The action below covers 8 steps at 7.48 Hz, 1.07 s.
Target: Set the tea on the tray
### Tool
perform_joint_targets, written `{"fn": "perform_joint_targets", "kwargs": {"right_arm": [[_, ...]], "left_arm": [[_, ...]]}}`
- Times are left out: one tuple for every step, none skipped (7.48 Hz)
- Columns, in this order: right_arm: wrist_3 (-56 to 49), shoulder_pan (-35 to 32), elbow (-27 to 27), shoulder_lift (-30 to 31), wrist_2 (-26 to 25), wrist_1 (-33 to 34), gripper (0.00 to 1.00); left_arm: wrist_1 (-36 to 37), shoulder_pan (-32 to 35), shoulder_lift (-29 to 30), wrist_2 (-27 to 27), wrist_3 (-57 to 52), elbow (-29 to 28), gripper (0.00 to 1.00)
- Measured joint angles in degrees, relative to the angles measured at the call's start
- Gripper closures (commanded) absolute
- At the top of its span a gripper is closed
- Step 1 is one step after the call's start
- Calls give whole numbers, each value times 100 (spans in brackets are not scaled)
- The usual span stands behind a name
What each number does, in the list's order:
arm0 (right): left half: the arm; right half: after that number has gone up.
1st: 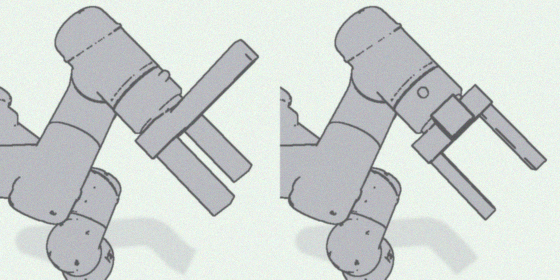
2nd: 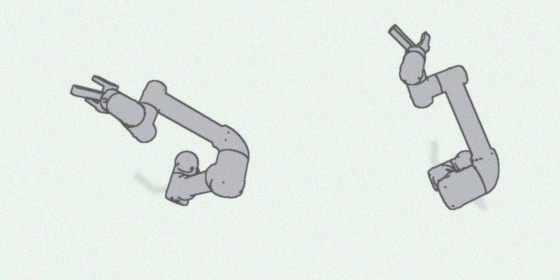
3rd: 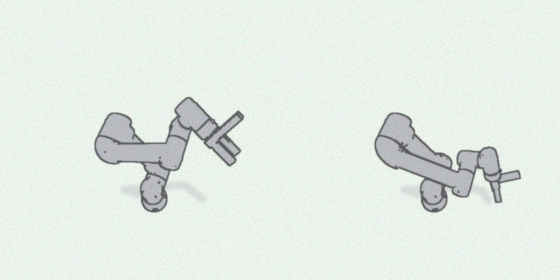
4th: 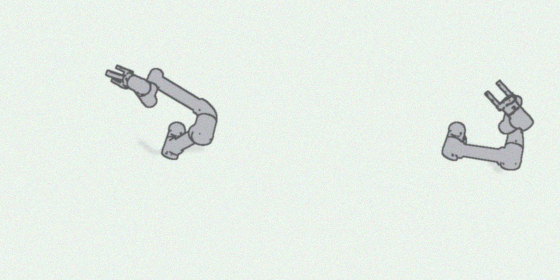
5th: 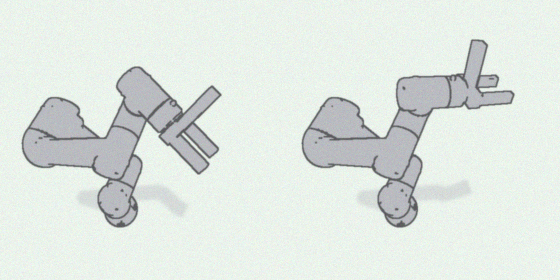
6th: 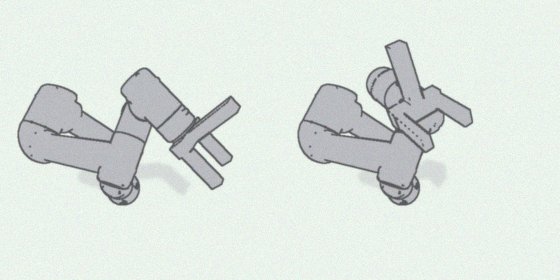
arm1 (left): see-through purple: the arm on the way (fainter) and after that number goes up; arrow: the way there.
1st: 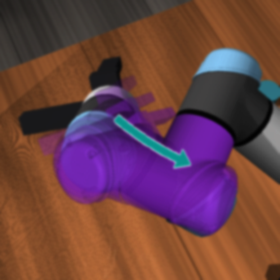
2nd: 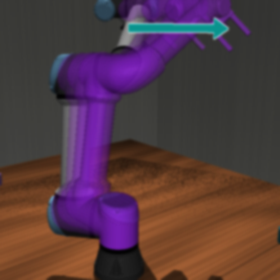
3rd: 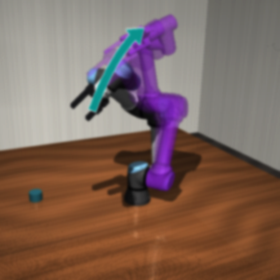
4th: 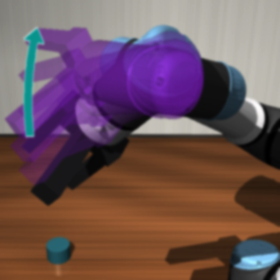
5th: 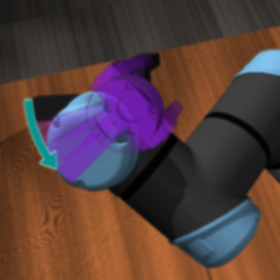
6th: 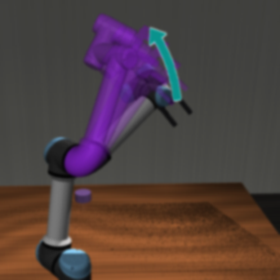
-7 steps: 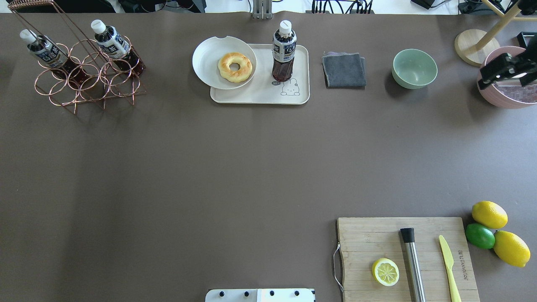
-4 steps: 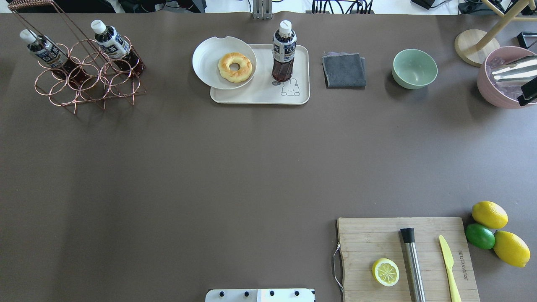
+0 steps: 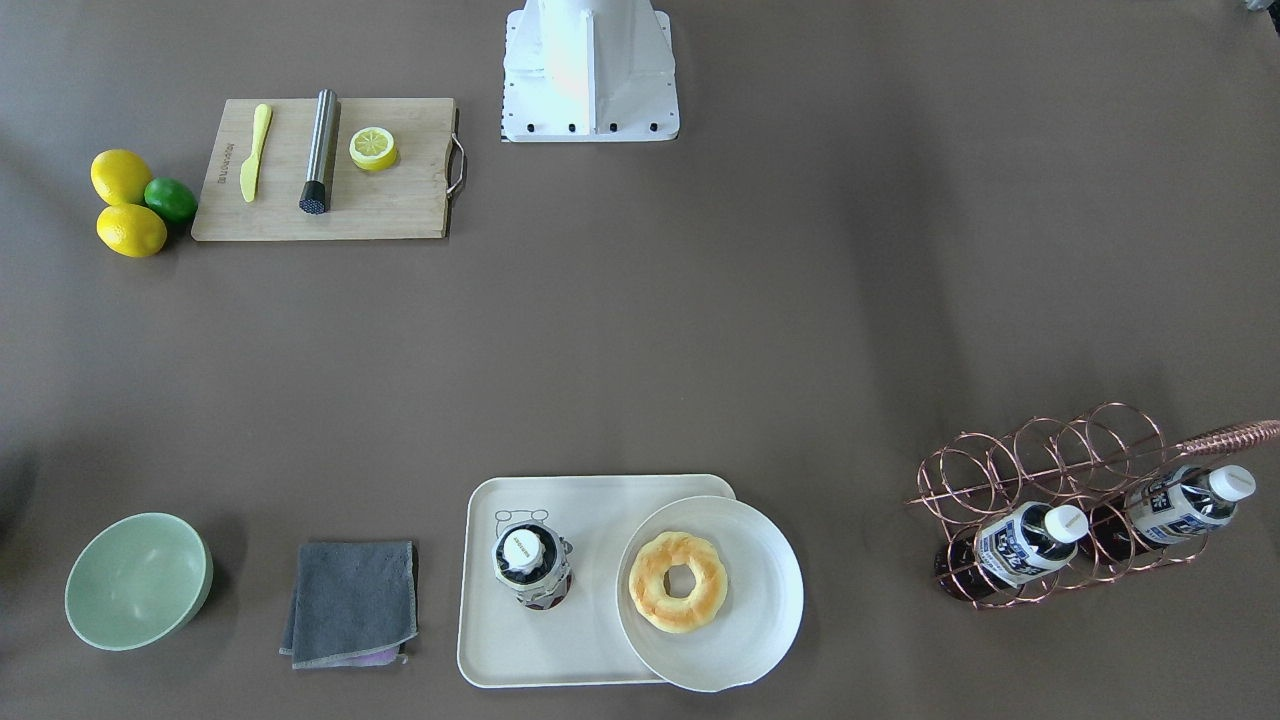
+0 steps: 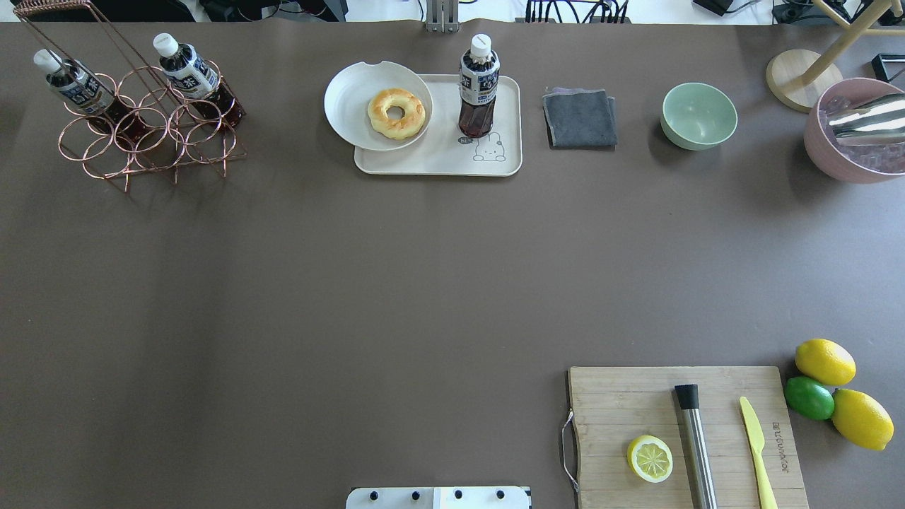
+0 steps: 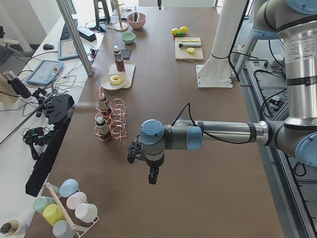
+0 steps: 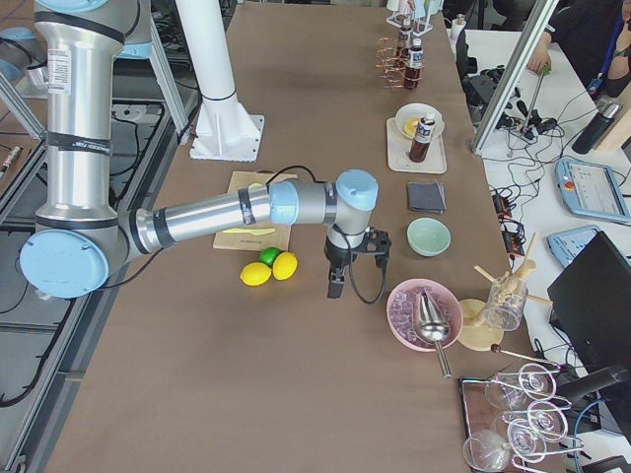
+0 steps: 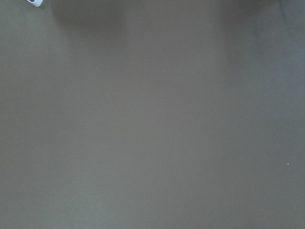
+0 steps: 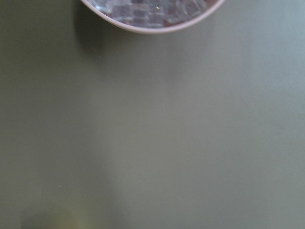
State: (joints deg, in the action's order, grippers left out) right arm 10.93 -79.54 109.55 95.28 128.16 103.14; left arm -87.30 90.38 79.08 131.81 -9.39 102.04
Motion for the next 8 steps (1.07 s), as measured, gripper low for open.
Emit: {"fn": "perform_joint_targets", "kwargs": {"right_arm": [[-618,-404,-54,384,-18,12,0],[-1259,-740,-120,651,-127,-1,0],[-1603,-909,-209,757,-304,-21,0],[-1730,-974,-296,762,-405,-57,0],[-1774,-998,-343,751,-438,-96,0],[-1789,-1006,-368,744,-446,-128,0],[-1793,-1008,-384,744,-444,-144,0],[-1795,-1010,-394,742,-439,-150,0]], "left_arm": [[26,-2,7,10,-1,21,0],[33,0,8,17,-1,52,0],[32,3,7,23,-2,81,0],[30,5,5,26,-2,96,0],[29,5,3,24,-2,96,0],[29,2,3,21,-2,96,0],[29,-1,3,20,-2,88,0],[32,-2,3,20,-1,78,0]]}}
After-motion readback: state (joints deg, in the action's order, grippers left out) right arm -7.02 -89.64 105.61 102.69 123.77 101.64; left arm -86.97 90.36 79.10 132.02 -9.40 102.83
